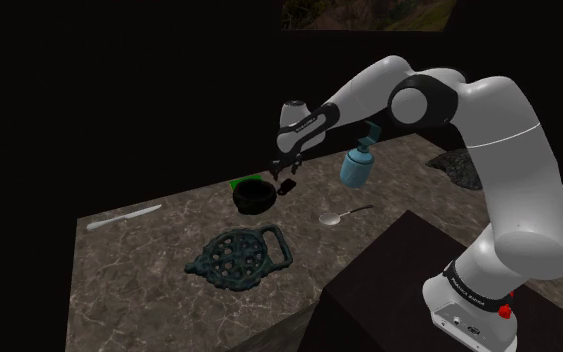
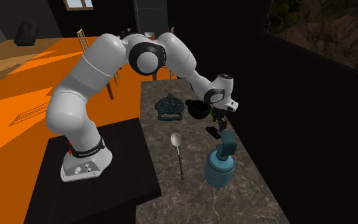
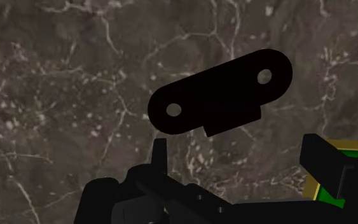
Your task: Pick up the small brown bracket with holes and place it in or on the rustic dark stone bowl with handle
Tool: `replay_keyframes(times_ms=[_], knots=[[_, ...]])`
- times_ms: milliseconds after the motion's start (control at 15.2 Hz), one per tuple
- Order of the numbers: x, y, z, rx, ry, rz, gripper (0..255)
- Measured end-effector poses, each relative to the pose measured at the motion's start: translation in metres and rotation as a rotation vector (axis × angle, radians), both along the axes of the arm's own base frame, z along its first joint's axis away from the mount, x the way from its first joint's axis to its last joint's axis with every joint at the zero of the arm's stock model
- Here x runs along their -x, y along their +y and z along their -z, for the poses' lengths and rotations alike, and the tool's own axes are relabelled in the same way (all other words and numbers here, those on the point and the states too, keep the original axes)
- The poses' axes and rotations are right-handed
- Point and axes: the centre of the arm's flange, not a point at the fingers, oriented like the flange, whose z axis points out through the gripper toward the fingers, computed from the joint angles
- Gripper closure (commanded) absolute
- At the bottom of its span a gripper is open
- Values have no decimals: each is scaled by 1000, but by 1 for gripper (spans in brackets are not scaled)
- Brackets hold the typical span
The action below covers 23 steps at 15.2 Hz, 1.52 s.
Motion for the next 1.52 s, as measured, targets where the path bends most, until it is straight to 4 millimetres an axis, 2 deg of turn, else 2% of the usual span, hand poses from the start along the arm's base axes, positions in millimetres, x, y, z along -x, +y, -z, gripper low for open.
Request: replay_keyframes(times_ms=[396,462,1056,1122,1254,1386,1518], knots=[[0,0,3,0,-1,0,0],[0,0,3,0,-1,0,255],[0,0,3,0,-1,0,255],[0,0,3,0,-1,0,0],[2,2,0,5,15,44,0],[9,8,-8,21,70,228,0],[14,11,-6,29,92,313,0]])
